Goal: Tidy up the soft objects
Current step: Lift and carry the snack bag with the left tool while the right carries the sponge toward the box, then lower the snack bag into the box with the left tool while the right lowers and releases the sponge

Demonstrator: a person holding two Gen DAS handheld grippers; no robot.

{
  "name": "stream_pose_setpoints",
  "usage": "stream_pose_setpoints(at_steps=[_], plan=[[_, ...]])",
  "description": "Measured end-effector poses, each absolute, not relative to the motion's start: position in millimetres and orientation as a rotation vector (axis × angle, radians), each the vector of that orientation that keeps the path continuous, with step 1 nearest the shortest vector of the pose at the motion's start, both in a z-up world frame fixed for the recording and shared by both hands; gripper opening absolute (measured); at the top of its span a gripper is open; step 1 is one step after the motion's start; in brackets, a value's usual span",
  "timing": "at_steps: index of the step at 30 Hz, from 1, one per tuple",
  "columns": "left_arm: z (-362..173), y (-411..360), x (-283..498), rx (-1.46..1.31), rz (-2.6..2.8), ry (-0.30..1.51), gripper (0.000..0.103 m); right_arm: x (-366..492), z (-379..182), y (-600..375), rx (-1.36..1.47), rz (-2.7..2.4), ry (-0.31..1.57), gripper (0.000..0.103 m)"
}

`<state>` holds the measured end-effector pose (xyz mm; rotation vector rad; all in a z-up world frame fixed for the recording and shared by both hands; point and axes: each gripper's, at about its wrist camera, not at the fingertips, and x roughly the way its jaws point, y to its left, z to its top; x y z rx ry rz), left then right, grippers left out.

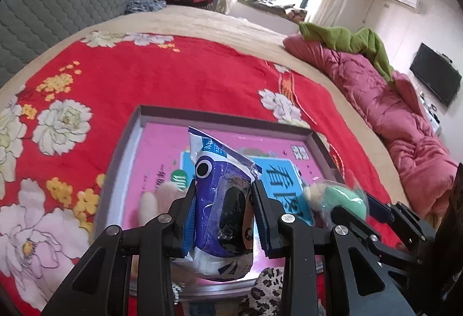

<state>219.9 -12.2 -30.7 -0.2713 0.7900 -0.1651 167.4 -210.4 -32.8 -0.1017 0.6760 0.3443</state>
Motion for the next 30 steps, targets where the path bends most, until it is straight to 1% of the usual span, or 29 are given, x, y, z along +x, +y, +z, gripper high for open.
stream_pose_setpoints(at_steps=[12,18,30], plan=[[-55.3,-48.4,224.1,-0.144,-0.267,0.874,0.036,172.2,-48.5,-203.5,-0.124,0.361,0.734,0.043],[-66.0,-50.0,226.3,-0.15,-0.281,0.905,0.036,173.5,-53.7,-201.7,-0.132,0.363,0.747,0.043],[-67.6,-49.6,228.4,-0.157,-0.277,0.918,0.036,172.4,-57.9,-193.7,-0.163,0.396,0.763,0.043]])
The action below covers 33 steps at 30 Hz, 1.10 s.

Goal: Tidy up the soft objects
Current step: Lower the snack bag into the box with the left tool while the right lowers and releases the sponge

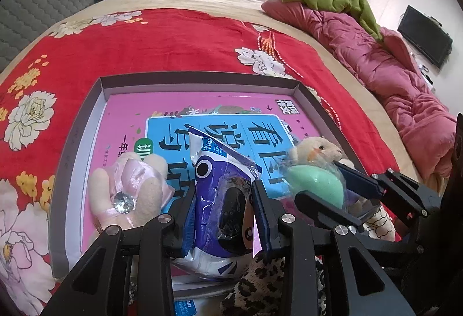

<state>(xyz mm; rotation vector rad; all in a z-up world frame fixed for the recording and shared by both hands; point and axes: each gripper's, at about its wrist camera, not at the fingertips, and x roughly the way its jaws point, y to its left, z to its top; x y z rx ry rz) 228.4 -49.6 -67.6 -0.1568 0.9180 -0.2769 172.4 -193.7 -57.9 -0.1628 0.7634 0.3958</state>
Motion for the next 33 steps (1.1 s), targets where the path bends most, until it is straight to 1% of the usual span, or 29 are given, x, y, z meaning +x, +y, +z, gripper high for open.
stream_pose_setpoints(at_steps=[19,22,24,25,33], plan=[[-63.8,-44.9,228.3,-0.154,-0.262,0.924,0.036,173.2,-61.1,-194.4,-0.178,0.365,0.767,0.045],[-63.9,-44.7,228.3,-0.155,-0.261,0.925,0.036,173.2,-59.2,-195.4,-0.177,0.353,0.755,0.047],[-63.8,-44.5,228.6,-0.153,-0.26,0.927,0.036,173.8,-58.7,-197.0,-0.171,0.344,0.756,0.054],[-63.8,-43.9,228.7,-0.155,-0.258,0.926,0.037,174.2,-58.5,-198.8,-0.163,0.336,0.756,0.054],[-62.0,-39.6,230.1,-0.171,-0.246,0.931,0.038,179.1,-54.0,-212.1,-0.091,0.307,0.759,0.055]])
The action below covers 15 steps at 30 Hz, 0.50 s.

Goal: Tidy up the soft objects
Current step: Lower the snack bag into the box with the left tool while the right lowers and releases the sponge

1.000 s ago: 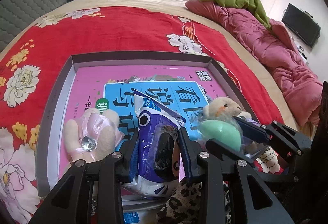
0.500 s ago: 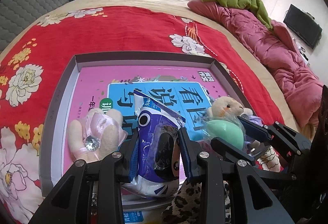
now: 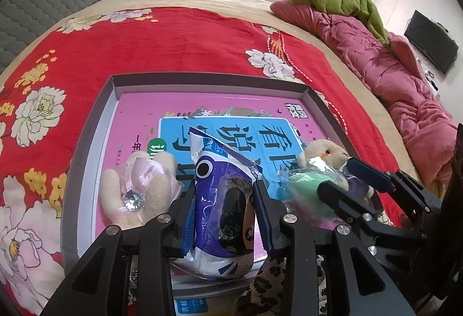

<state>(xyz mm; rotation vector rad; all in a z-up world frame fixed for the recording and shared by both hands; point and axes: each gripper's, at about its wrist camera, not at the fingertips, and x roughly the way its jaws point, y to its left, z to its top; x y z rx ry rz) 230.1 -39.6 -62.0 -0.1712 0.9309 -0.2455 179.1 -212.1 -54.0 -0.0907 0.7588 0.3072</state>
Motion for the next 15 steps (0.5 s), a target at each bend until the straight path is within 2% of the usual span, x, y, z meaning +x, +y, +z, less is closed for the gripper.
stream_pose_setpoints(at_steps=[15], plan=[[-57.0,-30.4,230.8,-0.214,-0.218,0.919,0.044,178.1,-42.8,-221.3,-0.055,0.298,0.732,0.056]])
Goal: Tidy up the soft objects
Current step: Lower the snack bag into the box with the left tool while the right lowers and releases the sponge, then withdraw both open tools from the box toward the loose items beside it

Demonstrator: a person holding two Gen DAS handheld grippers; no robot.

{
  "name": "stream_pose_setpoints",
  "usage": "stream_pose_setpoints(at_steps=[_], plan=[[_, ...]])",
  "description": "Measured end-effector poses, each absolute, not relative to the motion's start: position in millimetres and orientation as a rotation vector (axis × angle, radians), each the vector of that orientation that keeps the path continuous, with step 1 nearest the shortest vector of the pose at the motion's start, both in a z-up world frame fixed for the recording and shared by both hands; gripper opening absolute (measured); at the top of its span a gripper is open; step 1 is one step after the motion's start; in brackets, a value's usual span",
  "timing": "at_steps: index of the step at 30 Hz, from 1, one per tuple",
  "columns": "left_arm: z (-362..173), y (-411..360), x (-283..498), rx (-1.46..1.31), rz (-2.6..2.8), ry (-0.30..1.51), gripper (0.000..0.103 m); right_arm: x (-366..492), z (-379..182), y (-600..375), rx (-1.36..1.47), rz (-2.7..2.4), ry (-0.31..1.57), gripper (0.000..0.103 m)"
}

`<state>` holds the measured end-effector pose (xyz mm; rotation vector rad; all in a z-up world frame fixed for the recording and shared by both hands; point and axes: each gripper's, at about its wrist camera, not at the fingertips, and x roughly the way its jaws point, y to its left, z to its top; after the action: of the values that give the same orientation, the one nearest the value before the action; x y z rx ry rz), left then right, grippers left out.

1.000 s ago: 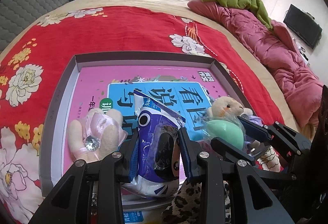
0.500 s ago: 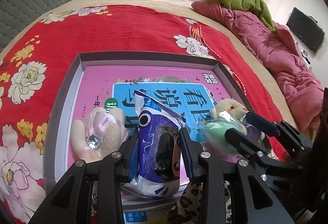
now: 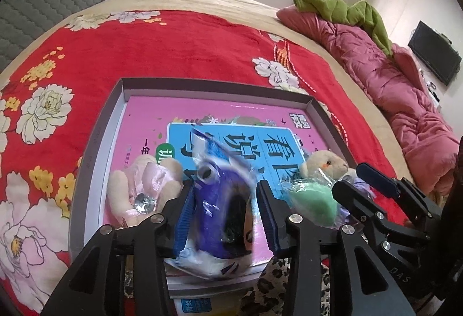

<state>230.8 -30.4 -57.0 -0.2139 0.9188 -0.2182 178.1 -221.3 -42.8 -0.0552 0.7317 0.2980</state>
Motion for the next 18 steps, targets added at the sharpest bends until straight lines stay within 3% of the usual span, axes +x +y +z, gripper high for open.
stream_pose_setpoints(at_steps=[8,18], plan=[[-39.8,-23.8,224.9,-0.212,-0.204,0.882,0.051,180.5,-40.1,-226.9,-0.018,0.295,0.733,0.059],[-5.3,-0.4,198.4,-0.224,-0.127,0.83,0.067,175.6,-26.6,-226.1,-0.013,0.313,0.693,0.063]])
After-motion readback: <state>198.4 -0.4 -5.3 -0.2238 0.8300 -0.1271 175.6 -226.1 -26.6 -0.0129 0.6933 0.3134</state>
